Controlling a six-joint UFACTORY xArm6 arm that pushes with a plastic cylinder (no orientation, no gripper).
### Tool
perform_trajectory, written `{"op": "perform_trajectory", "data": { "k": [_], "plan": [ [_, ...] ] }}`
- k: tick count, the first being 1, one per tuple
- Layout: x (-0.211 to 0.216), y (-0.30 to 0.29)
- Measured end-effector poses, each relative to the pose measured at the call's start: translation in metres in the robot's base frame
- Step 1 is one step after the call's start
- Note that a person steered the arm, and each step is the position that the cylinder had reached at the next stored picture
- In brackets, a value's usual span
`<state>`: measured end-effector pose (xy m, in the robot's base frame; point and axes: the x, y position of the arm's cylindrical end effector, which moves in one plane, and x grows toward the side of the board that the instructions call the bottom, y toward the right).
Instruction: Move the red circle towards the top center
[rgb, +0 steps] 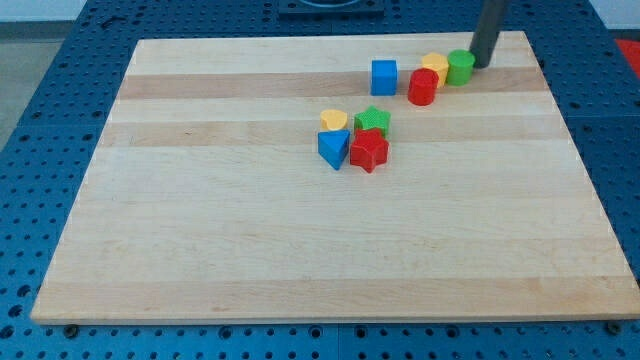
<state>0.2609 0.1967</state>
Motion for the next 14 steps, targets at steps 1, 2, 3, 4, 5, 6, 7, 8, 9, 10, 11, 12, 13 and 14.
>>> {"op": "perform_trajectory", "data": {
  "k": [1, 2, 3, 4, 5, 6, 7, 8, 9, 10, 11, 12, 13, 14],
  "plan": [
    [0.001, -0.031],
    [0.001, -0.062],
    [0.001, -0.064],
    [0.005, -0.046],
    [0.018, -0.013],
    [0.051, -0.013],
    [0.063, -0.049],
    [0.065, -0.077],
    [0.065, -0.104],
    [0.068, -0.145],
    [0.091, -0.165],
    [0.106, -0.182],
    [0.109, -0.218],
    [0.108, -0.264]
  ]
}}
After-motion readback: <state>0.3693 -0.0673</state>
